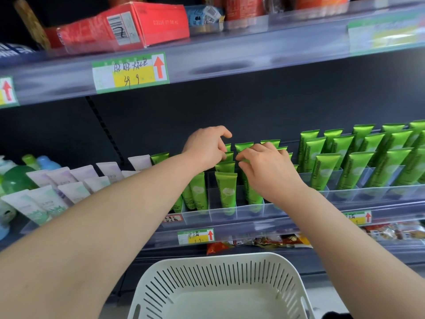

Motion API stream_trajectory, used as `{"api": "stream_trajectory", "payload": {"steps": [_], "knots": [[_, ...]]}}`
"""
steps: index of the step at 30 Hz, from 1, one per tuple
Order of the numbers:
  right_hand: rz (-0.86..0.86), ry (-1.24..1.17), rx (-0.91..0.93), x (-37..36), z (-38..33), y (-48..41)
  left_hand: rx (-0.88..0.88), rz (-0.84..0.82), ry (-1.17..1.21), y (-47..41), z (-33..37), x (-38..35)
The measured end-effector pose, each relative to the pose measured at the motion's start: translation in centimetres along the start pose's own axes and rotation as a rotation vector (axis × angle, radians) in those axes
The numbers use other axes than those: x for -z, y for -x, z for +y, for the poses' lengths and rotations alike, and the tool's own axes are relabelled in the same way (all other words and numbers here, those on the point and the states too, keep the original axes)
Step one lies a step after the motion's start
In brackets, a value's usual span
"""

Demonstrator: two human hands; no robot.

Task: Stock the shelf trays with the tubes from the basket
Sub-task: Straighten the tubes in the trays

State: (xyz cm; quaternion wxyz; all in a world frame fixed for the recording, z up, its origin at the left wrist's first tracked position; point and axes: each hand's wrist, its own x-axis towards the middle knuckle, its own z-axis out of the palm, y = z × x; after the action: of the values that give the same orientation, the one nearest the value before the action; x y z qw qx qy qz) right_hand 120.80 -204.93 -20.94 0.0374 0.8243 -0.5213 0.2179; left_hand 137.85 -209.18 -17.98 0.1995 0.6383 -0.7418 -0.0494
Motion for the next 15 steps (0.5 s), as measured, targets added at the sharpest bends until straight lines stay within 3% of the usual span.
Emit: {"api": "stream_trajectory", "payload": {"steps": [15], "knots": [[0.002, 0.017, 0.018, 0.5, -1.0, -0.2, 0.038, -0.005, 0.178, 0.3, -1.0, 1.0]]}}
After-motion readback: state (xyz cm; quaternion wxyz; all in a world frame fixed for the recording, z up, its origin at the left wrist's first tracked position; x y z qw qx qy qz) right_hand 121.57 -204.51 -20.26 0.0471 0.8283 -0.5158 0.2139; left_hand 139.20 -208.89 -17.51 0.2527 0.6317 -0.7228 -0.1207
